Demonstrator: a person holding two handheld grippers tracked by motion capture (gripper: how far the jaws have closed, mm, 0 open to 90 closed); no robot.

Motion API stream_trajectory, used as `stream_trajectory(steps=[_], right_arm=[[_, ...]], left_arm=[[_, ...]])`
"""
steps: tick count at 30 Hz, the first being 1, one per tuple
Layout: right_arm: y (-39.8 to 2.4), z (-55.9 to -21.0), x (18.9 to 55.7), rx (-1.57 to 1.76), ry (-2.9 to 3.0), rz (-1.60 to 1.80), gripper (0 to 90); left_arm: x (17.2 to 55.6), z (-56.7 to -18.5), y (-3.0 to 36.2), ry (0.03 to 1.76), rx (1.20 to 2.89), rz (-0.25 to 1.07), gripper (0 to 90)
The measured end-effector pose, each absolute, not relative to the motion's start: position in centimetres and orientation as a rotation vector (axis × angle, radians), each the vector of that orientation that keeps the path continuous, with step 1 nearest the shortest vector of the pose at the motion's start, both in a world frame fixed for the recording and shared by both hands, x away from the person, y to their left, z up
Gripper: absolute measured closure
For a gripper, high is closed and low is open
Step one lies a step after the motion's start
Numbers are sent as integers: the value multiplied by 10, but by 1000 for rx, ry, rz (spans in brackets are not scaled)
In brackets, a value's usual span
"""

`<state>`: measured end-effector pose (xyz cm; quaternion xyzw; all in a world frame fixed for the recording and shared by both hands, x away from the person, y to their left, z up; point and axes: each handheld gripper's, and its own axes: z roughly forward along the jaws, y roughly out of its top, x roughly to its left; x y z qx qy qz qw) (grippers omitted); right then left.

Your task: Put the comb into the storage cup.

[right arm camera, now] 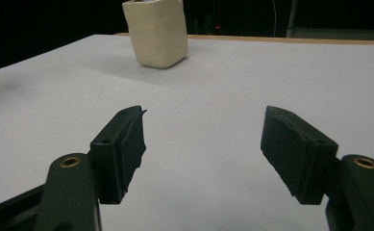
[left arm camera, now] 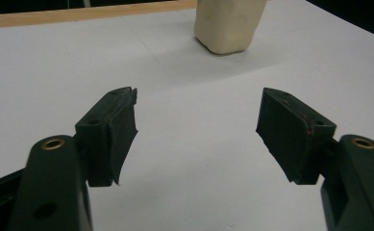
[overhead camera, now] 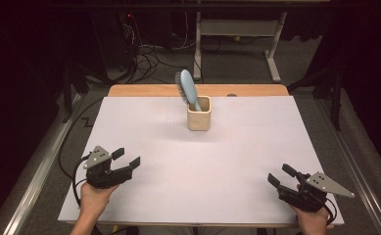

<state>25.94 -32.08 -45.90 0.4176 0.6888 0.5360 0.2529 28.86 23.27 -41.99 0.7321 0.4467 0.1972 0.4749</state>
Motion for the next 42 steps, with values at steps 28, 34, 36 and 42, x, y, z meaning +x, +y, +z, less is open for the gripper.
stream_trajectory(steps=[28, 34, 36, 42], right_arm=[[-321, -459, 259, 1139, 1873, 1460, 324], [-321, -459, 259, 1138, 1872, 1461, 325], [-321, -459, 259, 1136, 1873, 1460, 325], [-321, -459, 259, 1136, 1875, 1460, 325]], left_arm=[[287, -434, 243, 1154, 1786, 472, 304], [286, -438, 248, 1175, 1777, 467, 302], [286, -439, 249, 1179, 1774, 465, 302], [286, -445, 252, 1197, 1763, 462, 301]])
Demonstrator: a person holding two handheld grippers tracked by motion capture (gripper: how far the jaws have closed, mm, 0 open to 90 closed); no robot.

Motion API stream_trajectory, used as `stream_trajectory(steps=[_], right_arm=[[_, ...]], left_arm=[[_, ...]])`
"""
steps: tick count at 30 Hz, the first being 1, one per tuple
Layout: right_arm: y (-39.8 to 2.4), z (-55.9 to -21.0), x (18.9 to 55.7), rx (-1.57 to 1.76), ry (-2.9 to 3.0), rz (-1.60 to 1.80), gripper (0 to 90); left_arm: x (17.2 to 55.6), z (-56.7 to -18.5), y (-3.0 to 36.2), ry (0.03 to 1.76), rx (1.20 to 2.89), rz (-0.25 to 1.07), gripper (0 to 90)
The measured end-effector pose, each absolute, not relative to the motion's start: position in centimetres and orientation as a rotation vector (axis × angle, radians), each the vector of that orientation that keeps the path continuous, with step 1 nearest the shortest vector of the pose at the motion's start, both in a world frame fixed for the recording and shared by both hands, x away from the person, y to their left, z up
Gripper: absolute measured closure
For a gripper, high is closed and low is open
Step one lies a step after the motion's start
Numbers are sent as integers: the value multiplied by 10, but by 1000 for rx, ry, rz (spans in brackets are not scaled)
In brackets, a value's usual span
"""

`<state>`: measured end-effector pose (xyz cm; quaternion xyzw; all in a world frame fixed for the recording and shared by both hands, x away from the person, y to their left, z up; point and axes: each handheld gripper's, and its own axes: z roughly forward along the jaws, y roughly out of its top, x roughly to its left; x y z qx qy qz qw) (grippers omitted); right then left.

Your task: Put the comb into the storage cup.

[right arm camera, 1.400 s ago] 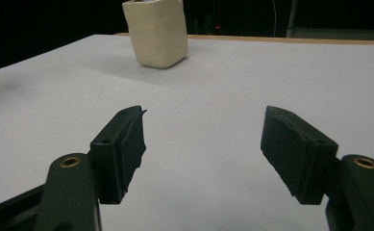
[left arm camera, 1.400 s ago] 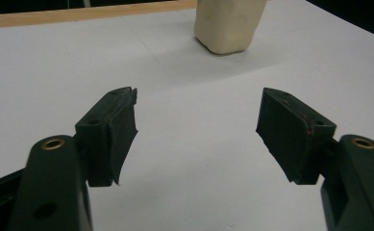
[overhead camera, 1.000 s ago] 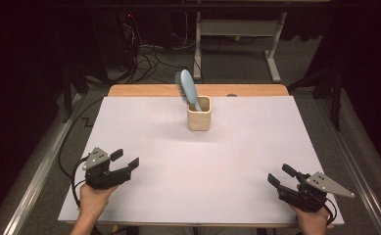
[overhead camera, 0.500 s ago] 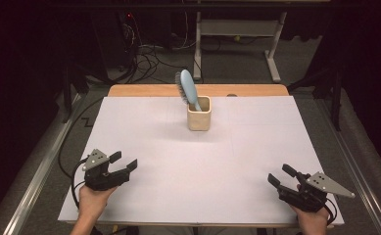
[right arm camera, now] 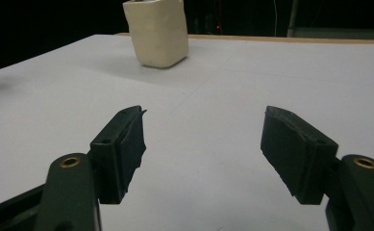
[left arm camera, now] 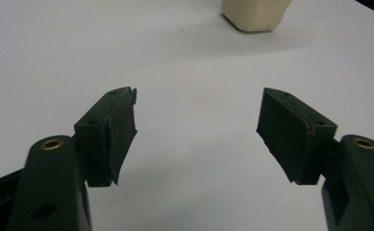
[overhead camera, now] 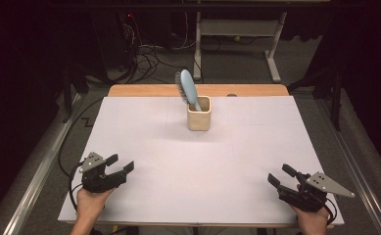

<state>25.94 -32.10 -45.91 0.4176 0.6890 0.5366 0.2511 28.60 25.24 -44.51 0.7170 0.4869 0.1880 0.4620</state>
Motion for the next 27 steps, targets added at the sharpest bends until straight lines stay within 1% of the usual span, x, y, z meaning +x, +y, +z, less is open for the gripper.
stream_trajectory(steps=[27], right_arm=[[-321, -459, 260, 1132, 1879, 1456, 325]], left_arm=[[283, -460, 261, 1257, 1742, 470, 301]])
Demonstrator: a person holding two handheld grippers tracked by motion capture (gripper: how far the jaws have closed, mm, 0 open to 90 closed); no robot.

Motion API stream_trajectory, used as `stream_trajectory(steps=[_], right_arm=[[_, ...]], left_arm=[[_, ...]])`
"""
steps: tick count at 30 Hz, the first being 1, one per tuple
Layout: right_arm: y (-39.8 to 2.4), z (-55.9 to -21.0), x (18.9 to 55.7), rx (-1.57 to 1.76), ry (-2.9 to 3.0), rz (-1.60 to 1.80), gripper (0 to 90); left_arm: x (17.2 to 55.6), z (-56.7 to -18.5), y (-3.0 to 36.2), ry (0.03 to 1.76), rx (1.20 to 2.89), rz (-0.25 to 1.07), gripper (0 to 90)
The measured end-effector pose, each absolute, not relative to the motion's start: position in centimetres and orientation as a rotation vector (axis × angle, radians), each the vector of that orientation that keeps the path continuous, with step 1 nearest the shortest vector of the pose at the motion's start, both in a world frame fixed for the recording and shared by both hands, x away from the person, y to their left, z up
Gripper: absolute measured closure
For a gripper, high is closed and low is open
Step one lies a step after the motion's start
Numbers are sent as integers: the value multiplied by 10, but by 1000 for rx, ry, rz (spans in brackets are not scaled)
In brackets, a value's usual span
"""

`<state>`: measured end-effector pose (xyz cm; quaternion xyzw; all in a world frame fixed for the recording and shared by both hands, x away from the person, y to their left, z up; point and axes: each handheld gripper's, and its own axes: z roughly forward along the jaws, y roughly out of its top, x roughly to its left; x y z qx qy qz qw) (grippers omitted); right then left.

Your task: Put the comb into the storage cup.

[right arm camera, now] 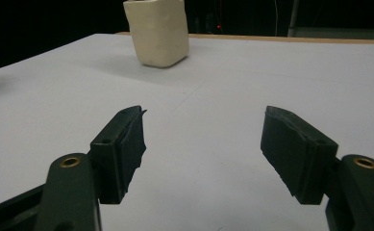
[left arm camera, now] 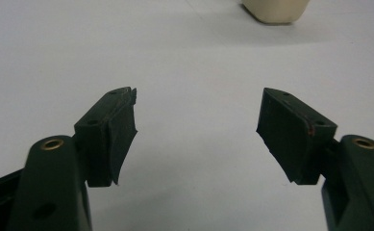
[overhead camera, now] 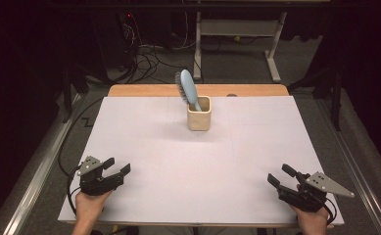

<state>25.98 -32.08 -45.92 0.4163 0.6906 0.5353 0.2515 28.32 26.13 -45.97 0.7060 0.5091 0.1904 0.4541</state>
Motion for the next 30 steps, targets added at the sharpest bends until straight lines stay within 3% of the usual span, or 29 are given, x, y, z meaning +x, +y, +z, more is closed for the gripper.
stream_trajectory(steps=[30], right_arm=[[-319, -460, 259, 1124, 1897, 1445, 327]], left_arm=[[279, -474, 266, 1307, 1775, 502, 303]])
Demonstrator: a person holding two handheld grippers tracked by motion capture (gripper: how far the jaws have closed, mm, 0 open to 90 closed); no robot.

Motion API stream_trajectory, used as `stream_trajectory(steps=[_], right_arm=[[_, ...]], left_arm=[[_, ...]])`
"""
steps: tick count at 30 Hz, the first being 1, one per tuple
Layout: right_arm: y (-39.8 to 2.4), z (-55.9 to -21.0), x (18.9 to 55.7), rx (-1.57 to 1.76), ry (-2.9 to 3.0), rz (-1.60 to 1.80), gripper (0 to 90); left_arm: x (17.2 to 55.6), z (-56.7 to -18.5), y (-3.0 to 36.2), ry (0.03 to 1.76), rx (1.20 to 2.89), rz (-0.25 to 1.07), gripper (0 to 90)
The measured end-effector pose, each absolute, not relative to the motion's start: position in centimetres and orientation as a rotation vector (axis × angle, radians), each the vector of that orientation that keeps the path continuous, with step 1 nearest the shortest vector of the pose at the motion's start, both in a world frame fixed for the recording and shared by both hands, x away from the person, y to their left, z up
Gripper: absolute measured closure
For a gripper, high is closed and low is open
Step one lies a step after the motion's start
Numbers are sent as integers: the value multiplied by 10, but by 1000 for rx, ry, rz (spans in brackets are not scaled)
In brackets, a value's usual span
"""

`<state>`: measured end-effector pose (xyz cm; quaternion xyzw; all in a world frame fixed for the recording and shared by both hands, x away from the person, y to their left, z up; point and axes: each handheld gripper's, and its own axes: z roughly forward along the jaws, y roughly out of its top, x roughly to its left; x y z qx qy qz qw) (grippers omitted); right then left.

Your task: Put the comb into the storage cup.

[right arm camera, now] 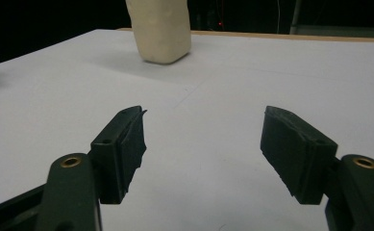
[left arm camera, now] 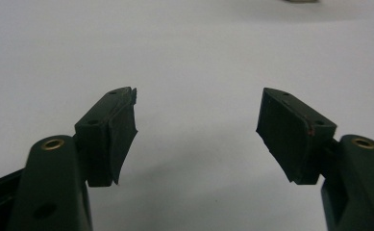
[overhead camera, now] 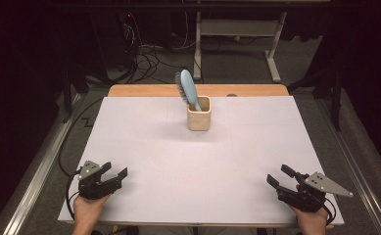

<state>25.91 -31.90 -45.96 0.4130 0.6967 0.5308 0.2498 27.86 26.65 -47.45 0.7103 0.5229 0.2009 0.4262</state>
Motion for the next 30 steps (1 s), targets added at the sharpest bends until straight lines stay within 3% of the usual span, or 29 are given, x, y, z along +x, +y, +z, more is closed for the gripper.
stream_trajectory(steps=[30], right_arm=[[-319, -460, 259, 1123, 1912, 1434, 336]], left_arm=[[273, -476, 265, 1306, 1800, 486, 305]])
